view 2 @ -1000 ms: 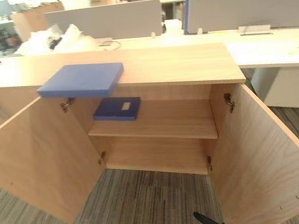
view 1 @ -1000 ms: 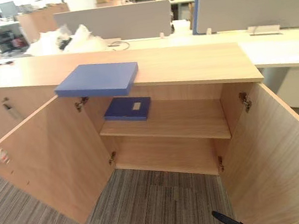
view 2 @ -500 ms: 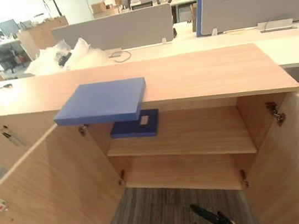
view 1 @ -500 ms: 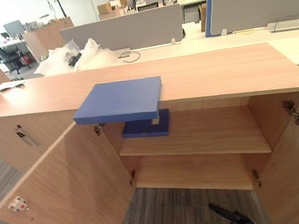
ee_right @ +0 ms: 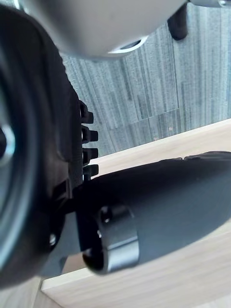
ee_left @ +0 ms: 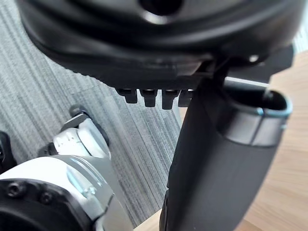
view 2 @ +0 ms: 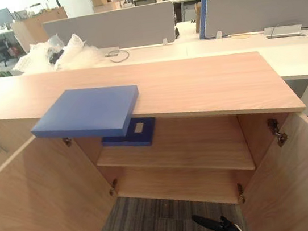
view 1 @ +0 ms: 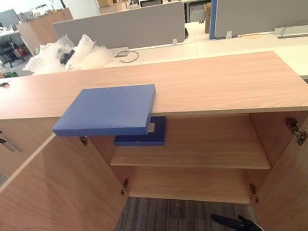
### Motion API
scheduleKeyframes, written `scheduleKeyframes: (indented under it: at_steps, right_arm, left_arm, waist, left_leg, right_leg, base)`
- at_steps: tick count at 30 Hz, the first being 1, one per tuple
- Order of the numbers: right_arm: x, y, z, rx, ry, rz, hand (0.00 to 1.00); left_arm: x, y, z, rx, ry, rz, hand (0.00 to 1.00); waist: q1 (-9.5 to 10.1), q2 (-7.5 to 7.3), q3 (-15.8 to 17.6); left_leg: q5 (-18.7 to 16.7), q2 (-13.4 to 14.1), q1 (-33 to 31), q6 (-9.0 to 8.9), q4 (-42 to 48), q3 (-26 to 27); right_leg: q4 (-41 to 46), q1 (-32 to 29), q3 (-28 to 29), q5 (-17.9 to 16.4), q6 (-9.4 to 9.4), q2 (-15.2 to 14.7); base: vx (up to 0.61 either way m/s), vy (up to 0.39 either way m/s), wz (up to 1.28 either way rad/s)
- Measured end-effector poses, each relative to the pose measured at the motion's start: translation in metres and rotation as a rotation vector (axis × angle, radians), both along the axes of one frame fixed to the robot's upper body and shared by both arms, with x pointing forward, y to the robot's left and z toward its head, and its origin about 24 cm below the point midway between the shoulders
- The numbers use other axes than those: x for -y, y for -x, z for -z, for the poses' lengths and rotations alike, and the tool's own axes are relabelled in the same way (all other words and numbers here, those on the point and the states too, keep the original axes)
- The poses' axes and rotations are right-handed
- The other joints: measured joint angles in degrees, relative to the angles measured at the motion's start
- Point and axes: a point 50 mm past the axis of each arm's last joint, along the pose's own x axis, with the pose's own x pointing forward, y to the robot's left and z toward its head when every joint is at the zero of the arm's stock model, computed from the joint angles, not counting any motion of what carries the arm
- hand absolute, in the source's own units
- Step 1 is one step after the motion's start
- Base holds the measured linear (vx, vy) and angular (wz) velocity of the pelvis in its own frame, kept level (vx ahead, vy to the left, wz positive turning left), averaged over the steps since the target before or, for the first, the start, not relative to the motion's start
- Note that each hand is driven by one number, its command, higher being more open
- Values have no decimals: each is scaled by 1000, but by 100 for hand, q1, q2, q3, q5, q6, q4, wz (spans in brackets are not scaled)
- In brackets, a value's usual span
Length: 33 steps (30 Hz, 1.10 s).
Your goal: Walk over to the cabinet, pick up the folder, carry it to the office cabinet, place the folder inside the office cabinet, then close the office cabinet door
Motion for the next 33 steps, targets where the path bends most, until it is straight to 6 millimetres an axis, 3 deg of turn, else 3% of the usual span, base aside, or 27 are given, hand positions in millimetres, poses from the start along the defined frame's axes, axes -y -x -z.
scheduleKeyframes:
  at_steps: [2, 3, 5, 6, 7, 8, 9, 10, 14, 17, 20, 23, 28, 33]
  right_arm:
    - [2, 2, 0, -12, 11, -13, 100]
    - [2, 2, 0, -15, 12, -14, 100]
    - [2, 3, 0, -16, 10, -14, 100]
    - [1, 3, 1, -16, 10, -13, 100]
    - [1, 4, 1, -20, 6, -6, 100]
    - [-3, 8, 3, -36, -9, 1, 100]
    - [-7, 9, 4, -44, -22, 6, 100]
    - [-13, 14, 6, -58, -48, 34, 100]
    - [-11, 23, 8, -78, -54, 84, 100]
    - [-9, 22, 8, -80, -52, 79, 100]
    - [-10, 18, 7, -73, -46, 51, 100]
    - [-8, 12, 5, -61, -27, -7, 100]
    - [-9, 12, 4, -59, -9, -65, 100]
    - [-12, 16, 5, -77, -10, -86, 100]
  left_arm:
    - [2, 2, 0, -3, 5, -15, 100]
    - [1, 3, 0, -5, 2, -15, 100]
    - [2, 4, 0, -3, 6, -22, 100]
    - [2, 4, 0, 0, 7, -26, 100]
    - [2, 4, 0, 0, 8, -32, 100]
    - [-4, 4, -1, 8, -7, -36, 100]
    - [-9, -1, -2, 21, -18, -28, 100]
    - [-15, -9, -3, 47, -23, -27, 100]
    - [-10, -21, -3, 127, 41, -106, 100]
    - [-7, -44, -9, 237, 69, -92, 100]
    - [0, -75, -31, 434, 64, -21, 100]
    - [11, -98, -59, 618, 71, 31, 100]
    - [7, -104, -87, 737, -1, 75, 100]
    - [1, -105, -97, 752, -84, 86, 100]
  waist:
    - [21, 35, 44]
    - [24, 32, 50]
    - [27, 17, 48]
    - [33, 15, 46]
    - [58, -10, 22]
    - [47, -128, -122]
    - [30, -242, -140]
    - [20, -372, -137]
    - [-12, -370, -144]
    - [-33, -341, -165]
    - [-32, -353, -144]
    - [-31, -254, -85]
    - [7, -210, -74]
    - [153, -291, -147]
  left_leg:
    - [74, 162, -552, -123, 1316, 20]
    - [5, 202, -602, -130, 1475, 63]
    - [-78, 514, -580, -26, 1025, 238]
    - [-41, 540, -512, 20, 665, 223]
    - [-87, 485, -371, 27, 376, 190]
    - [-90, 257, -68, 94, -507, 165]
    - [-11, 160, -27, 66, -738, 166]
    - [187, -15, 47, 178, -1004, 147]
    - [548, -303, 645, 295, -1802, 132]
    - [869, -360, 781, 318, -2348, 115]
    - [1234, -379, 789, 292, -2885, 74]
    - [1563, -369, 865, 255, -3367, 53]
    - [1657, -343, 926, 205, -3515, 60]
    - [1652, -344, 797, 203, -3391, 17]
  right_leg:
    - [-150, 239, 12, 13, -22, 129]
    - [-175, 293, 31, 17, -26, 130]
    - [-170, 333, 159, 25, -9, 96]
    - [-158, 317, 193, 31, 26, 76]
    - [-154, 278, 261, 55, 83, 35]
    - [-371, 186, 285, 173, 255, -45]
    - [-482, 174, 271, 206, 295, -116]
    - [-687, 268, 209, 362, 341, -230]
    - [-1112, 683, 161, 732, 423, -407]
    - [-1258, 637, 162, 882, 445, -432]
    - [-1350, 444, 162, 913, 454, -453]
    - [-1361, 294, 169, 915, 461, -439]
    - [-1356, 275, 170, 938, 486, -421]
    - [-1363, 264, 101, 942, 493, -419]
  base:
    - [85, 11, -8]
    - [110, 77, -18]
    - [132, 152, -29]
    - [118, 170, -32]
    - [170, 193, -17]
    - [183, 179, -5]
    - [201, 180, 15]
    - [92, 83, 21]
    - [49, 105, 15]
    - [-36, 18, 5]
    - [-100, -40, 2]
    - [-117, -20, 1]
    - [-59, -2, 0]
    - [19, -11, 6]
